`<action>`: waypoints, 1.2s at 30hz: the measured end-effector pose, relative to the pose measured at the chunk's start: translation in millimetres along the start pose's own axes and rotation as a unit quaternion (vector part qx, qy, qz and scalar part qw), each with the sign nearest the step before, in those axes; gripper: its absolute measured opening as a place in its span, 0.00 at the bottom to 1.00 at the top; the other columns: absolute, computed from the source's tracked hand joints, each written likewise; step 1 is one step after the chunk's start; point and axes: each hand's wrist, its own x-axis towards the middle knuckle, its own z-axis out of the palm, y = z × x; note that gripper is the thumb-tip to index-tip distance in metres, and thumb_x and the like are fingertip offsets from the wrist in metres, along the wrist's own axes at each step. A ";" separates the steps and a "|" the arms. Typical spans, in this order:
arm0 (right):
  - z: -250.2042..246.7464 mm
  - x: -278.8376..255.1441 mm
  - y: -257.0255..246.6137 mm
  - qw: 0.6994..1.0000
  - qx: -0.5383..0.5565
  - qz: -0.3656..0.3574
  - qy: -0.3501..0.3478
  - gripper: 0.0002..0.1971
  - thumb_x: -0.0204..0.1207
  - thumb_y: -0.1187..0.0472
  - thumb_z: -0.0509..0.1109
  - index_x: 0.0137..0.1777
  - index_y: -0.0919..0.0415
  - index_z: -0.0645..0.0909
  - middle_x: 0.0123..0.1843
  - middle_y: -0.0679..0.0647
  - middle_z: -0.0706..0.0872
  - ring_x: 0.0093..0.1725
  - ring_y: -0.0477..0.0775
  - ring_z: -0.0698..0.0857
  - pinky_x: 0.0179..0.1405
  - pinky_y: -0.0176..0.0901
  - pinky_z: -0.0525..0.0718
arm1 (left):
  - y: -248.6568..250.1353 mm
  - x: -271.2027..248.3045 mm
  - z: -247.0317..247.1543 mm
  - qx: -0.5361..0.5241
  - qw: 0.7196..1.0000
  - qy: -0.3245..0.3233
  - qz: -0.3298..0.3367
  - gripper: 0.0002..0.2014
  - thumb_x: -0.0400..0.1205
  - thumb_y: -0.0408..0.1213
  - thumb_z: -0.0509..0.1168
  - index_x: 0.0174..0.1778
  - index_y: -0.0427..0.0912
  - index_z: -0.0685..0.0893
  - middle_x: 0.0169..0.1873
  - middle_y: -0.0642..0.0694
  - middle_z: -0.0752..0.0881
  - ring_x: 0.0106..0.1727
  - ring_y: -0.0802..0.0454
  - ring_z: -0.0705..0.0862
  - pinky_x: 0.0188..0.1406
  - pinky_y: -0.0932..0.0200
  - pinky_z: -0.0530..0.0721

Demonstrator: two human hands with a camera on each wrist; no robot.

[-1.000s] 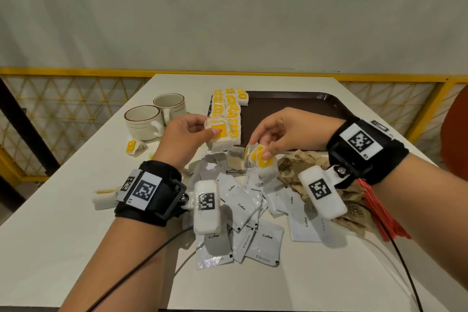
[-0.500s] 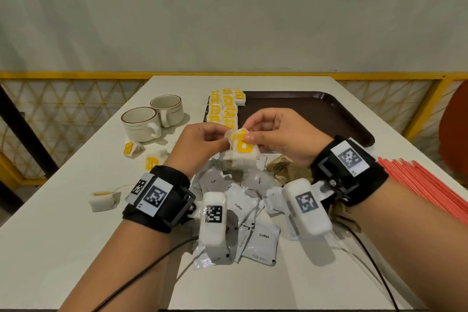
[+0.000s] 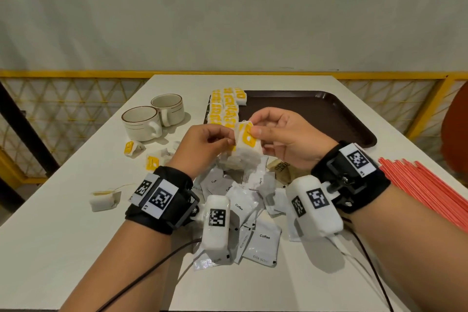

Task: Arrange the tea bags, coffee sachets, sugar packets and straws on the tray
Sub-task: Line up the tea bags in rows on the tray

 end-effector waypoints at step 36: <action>-4.6 -5.0 -27.1 0.952 -0.304 -0.010 -0.046 0.13 0.71 0.71 0.75 0.55 0.63 0.85 0.44 0.58 0.89 0.41 0.47 0.89 0.41 0.37 0.88 | 5.5 -1.1 -1.3 -0.012 0.999 0.026 -0.021 0.02 0.77 0.31 0.72 0.42 0.38 0.89 0.38 0.41 0.89 0.39 0.54 0.84 0.45 0.61 0.84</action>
